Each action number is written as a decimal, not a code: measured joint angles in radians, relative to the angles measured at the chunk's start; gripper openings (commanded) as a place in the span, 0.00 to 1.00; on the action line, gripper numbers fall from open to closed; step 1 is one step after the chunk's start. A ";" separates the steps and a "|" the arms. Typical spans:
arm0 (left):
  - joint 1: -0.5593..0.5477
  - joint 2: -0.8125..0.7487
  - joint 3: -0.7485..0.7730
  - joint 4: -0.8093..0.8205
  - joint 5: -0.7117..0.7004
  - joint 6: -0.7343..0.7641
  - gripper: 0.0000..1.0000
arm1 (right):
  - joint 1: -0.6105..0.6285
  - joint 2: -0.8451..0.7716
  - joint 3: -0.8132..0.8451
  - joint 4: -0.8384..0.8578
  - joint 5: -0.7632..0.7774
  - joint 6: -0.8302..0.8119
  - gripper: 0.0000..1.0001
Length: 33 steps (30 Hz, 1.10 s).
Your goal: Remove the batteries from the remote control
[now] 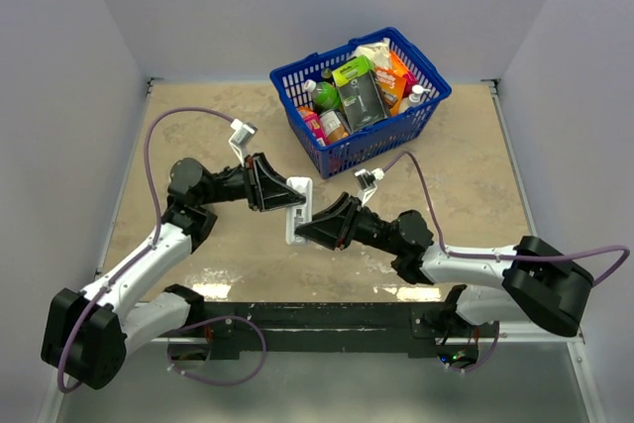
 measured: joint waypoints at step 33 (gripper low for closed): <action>0.055 0.185 -0.046 -0.610 -0.034 0.437 0.00 | -0.001 -0.408 0.133 -0.905 0.344 -1.104 0.77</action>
